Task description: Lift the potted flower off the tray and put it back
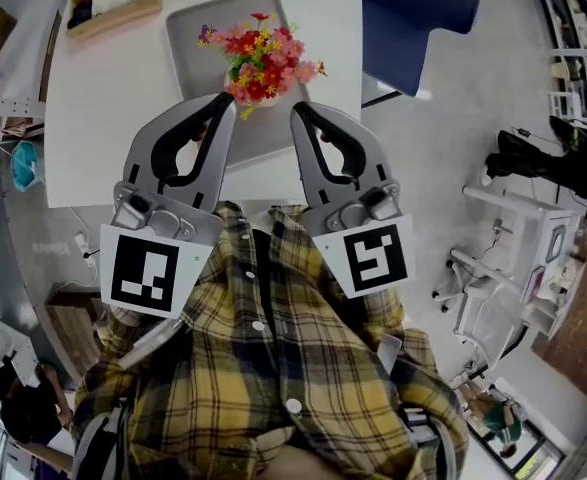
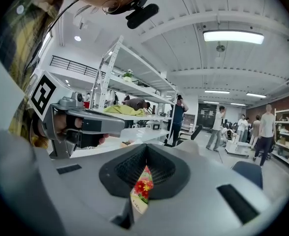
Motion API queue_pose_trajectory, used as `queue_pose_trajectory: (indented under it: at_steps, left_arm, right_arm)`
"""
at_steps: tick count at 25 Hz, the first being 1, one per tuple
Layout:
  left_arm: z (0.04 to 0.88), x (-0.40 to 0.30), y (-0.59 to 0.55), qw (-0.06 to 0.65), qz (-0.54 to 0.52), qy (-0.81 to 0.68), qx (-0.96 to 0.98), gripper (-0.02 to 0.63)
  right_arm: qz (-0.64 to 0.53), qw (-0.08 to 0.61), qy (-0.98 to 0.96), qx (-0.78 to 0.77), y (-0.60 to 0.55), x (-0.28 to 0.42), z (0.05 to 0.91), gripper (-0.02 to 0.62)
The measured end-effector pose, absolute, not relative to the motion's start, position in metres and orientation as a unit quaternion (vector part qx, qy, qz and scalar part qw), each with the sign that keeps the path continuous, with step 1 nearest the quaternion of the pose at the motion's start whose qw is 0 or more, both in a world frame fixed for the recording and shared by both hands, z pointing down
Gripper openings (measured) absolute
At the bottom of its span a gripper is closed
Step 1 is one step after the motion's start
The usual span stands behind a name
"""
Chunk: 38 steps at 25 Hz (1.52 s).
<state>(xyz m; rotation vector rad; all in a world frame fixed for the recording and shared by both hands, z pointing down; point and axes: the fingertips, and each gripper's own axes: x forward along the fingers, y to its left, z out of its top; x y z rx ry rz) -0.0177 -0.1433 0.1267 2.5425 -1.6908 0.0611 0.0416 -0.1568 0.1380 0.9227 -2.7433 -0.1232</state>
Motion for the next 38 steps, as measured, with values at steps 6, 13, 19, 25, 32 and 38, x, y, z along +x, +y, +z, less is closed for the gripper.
queue_pose_trajectory:
  at_steps: [6,13,19,25,32,38]
  left_arm:
    - [0.139,-0.004,-0.174,0.06,0.018,-0.583,0.81,0.009]
    - [0.148,-0.002,-0.189,0.071,0.028,-0.591,0.803,0.009]
    - [0.146,-0.003,-0.193,0.076,0.024,-0.576,0.814,0.011]
    - [0.151,-0.007,-0.199,0.083,0.024,-0.567,0.819,0.011]
    - [0.165,-0.012,-0.196,0.095,0.034,-0.562,0.821,0.011]
    - [0.193,-0.022,-0.195,0.117,0.055,-0.561,0.817,0.023]
  right_arm:
    - [-0.038,0.137,-0.954,0.264,-0.193,0.052,0.152,-0.003]
    - [-0.042,0.145,-0.959,0.24,-0.212,0.054,0.159,-0.003]
    - [-0.041,0.141,-0.958,0.247,-0.216,0.048,0.157,-0.003]
    - [-0.023,0.139,-0.959,0.248,-0.217,0.047,0.162,-0.002]
    - [-0.005,0.152,-0.962,0.229,-0.212,0.046,0.177,-0.002]
    - [0.022,0.177,-0.964,0.197,-0.202,0.043,0.205,0.016]
